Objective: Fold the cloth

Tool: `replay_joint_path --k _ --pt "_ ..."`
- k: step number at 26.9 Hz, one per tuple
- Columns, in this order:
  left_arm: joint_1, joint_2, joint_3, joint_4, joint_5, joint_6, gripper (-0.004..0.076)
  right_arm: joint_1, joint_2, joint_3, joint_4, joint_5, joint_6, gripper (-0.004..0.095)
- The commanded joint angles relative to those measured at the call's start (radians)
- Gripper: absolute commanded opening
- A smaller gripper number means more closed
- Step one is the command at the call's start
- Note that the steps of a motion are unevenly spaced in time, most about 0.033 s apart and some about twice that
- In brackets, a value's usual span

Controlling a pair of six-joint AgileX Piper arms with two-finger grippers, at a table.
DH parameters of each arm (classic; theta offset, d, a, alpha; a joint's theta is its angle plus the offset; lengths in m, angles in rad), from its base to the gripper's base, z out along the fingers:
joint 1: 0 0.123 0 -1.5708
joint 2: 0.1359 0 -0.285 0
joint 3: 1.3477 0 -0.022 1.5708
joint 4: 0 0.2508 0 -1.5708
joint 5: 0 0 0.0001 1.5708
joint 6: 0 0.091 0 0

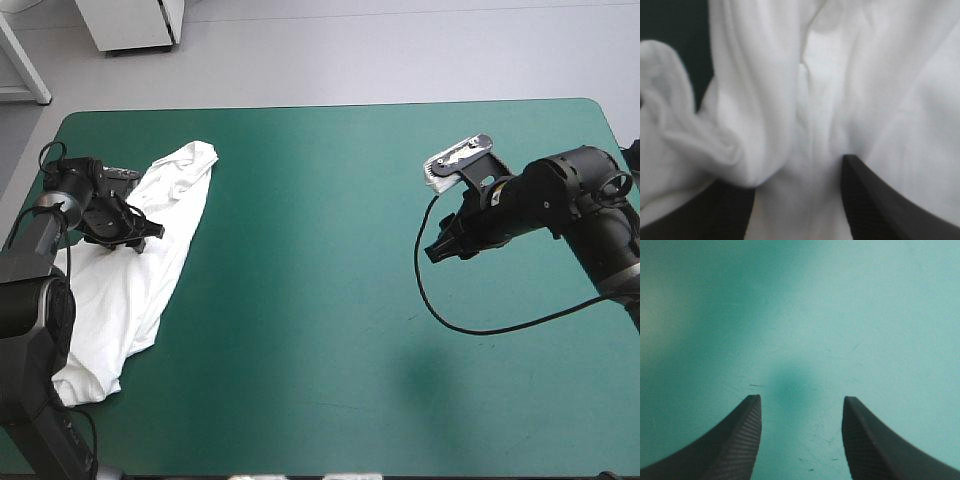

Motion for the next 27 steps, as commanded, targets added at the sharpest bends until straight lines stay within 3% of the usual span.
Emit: replay_joint_path --k 1,4,8,19,27 --pt "0.0 -0.026 -0.032 -0.029 -0.005 0.0 0.036 0.0 -0.026 -0.025 0.0 -0.039 0.002 0.0482" --pt "0.0 -0.017 -0.032 -0.029 0.004 0.0 0.0249 0.0 -0.026 -0.025 0.005 -0.039 0.004 0.0482" --pt "0.0 -0.016 -0.032 -0.029 0.011 0.0 -0.001 0.0 -0.026 -0.025 0.009 -0.035 0.004 0.0482" --pt "-0.093 -0.027 -0.042 -0.17 0.059 0.086 -0.0009 0.0 -0.026 -0.025 0.03 -0.022 0.004 0.0355" --pt "-0.442 -0.029 -0.132 -0.161 0.072 0.086 -0.0009 0.0 -0.026 -0.025 0.03 -0.008 0.004 0.0324"
